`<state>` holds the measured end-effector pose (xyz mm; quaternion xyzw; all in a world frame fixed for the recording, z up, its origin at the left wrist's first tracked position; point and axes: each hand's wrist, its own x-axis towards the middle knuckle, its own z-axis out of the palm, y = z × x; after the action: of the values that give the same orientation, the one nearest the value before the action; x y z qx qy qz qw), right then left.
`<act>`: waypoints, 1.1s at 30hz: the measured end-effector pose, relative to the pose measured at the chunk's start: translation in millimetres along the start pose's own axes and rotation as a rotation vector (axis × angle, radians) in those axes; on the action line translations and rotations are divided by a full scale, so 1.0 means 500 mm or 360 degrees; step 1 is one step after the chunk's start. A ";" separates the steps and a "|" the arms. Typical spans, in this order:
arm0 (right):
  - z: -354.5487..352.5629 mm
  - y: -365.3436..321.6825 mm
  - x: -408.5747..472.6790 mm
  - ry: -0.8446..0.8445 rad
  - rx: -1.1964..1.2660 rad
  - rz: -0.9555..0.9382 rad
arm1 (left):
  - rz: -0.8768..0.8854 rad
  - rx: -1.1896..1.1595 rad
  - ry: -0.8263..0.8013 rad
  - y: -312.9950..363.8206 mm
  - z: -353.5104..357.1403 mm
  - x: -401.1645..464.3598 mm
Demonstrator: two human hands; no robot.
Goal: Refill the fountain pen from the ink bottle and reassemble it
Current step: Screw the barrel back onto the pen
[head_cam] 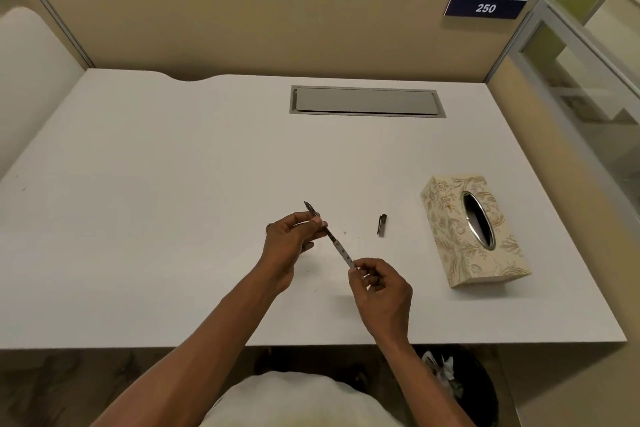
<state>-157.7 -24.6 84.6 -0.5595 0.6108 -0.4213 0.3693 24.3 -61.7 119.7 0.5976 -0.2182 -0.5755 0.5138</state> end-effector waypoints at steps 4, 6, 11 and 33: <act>0.003 -0.010 0.002 -0.0008 0.0011 0.0043 | -0.0036 0.0039 -0.0065 -0.012 -0.006 -0.007; 0.006 -0.011 0.004 0.0011 -0.0010 0.0040 | -0.0060 0.0046 -0.0083 -0.017 -0.007 -0.010; 0.012 -0.008 0.005 0.0014 -0.0027 0.0072 | -0.0116 -0.0025 -0.0092 -0.024 -0.011 -0.017; 0.009 -0.033 -0.010 -0.0176 0.0170 0.0209 | -0.0144 -0.0114 -0.0096 -0.039 -0.019 -0.041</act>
<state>-146.9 -20.5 98.3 -0.5202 0.6015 -0.3965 0.4586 21.3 -33.4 110.9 0.5705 -0.1855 -0.6234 0.5015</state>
